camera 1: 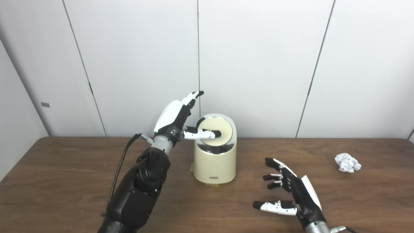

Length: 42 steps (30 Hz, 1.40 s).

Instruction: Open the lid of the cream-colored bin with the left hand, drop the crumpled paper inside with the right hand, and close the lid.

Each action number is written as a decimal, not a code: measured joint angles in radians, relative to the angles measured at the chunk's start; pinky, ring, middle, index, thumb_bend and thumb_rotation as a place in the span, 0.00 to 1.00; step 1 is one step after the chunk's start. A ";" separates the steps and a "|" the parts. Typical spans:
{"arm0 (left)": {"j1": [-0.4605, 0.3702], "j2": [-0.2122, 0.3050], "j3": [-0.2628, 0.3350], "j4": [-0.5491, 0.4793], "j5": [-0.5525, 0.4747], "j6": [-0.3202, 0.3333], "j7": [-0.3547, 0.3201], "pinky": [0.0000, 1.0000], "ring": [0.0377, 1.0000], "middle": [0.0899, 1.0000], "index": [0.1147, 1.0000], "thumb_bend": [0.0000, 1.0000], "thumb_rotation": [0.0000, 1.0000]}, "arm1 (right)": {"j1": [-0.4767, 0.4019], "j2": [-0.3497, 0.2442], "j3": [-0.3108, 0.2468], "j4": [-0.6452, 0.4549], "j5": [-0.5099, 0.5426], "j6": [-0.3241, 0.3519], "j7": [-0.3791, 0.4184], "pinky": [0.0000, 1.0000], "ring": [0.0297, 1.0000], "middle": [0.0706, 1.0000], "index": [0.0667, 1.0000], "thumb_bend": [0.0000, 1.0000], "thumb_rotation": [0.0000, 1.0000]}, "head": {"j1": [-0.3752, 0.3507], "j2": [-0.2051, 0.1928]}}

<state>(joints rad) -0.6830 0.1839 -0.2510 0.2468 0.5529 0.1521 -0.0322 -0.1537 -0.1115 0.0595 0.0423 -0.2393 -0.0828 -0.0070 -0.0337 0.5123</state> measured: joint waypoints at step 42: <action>-0.065 0.031 -0.141 -0.031 0.234 0.249 -0.163 0.92 1.00 1.00 1.00 0.83 0.00 | 0.001 0.021 0.005 -0.034 -0.011 0.003 0.000 0.56 0.69 0.85 0.84 0.79 0.17 | -0.015 0.025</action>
<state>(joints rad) -0.7483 0.2146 -0.3922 0.2155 0.7870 0.4013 -0.1949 -0.1526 -0.0905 0.0645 0.0081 -0.2506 -0.0796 -0.0072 -0.0491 0.5369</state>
